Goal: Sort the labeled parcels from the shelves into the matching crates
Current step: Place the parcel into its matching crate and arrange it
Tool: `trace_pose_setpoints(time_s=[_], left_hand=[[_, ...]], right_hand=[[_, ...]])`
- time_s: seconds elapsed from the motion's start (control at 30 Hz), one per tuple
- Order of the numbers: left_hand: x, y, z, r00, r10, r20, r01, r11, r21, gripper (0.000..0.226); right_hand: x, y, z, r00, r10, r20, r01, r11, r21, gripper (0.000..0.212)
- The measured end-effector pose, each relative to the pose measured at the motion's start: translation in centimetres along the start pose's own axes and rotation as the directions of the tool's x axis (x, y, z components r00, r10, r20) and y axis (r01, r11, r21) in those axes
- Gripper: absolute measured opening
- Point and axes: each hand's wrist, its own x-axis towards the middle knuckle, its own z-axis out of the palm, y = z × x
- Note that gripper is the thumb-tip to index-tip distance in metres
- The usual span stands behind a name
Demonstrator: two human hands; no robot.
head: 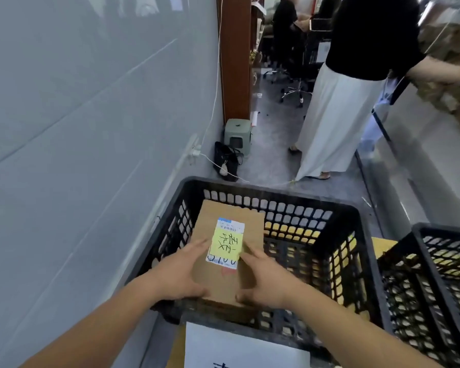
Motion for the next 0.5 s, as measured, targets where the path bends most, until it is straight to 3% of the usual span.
trace_pose_setpoints(time_s=[0.23, 0.5], left_hand=[[2.9, -1.9, 0.3, 0.981, -0.157, 0.114, 0.155, 0.988, 0.030, 0.117], [6.3, -2.6, 1.5, 0.960, -0.276, 0.058, 0.255, 0.938, 0.233, 0.098]], right_hand=[[5.6, 2.4, 3.0, 0.998, -0.003, 0.060, 0.001, 0.999, 0.034, 0.115], [8.7, 2.9, 5.2, 0.998, 0.057, 0.019, -0.057, 0.998, 0.013, 0.110]])
